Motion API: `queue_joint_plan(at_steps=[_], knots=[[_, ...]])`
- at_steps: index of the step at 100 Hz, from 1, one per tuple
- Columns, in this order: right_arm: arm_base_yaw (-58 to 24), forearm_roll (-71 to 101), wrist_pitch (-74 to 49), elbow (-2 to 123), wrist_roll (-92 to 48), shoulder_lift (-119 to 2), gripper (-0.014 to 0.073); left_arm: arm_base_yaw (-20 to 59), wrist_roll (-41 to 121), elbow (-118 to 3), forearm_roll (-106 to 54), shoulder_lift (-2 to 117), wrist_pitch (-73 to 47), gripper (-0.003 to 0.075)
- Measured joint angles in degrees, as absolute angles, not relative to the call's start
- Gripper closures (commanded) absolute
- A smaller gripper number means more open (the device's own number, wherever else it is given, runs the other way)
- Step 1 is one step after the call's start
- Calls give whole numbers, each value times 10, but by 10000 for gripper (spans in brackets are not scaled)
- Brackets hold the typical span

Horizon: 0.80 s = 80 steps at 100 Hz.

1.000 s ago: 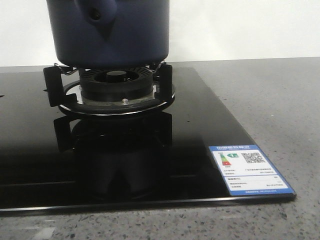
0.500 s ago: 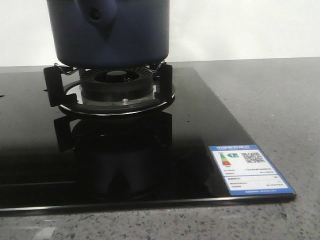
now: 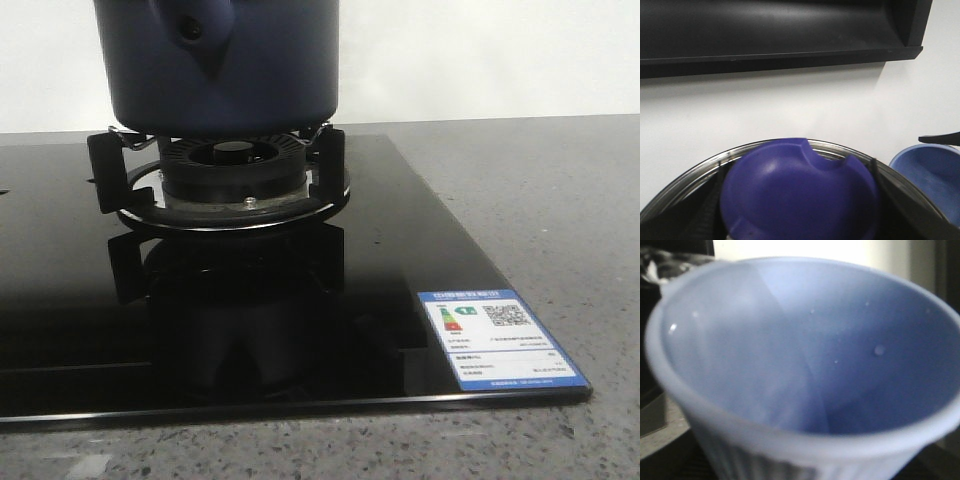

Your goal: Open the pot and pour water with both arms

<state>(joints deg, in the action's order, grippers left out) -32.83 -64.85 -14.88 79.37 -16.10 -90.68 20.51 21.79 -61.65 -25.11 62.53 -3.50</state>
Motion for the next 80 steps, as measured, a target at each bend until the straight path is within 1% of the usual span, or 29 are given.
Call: queue_joint_plan(at_steps=[32,80], knots=[[-328,-783,-122,794,-161,-907,256,205,218,-617,-251,625,-36,323],[-328,-895,-109,794,-162,-907,256,205,218,-617,-250,625,-37,323]])
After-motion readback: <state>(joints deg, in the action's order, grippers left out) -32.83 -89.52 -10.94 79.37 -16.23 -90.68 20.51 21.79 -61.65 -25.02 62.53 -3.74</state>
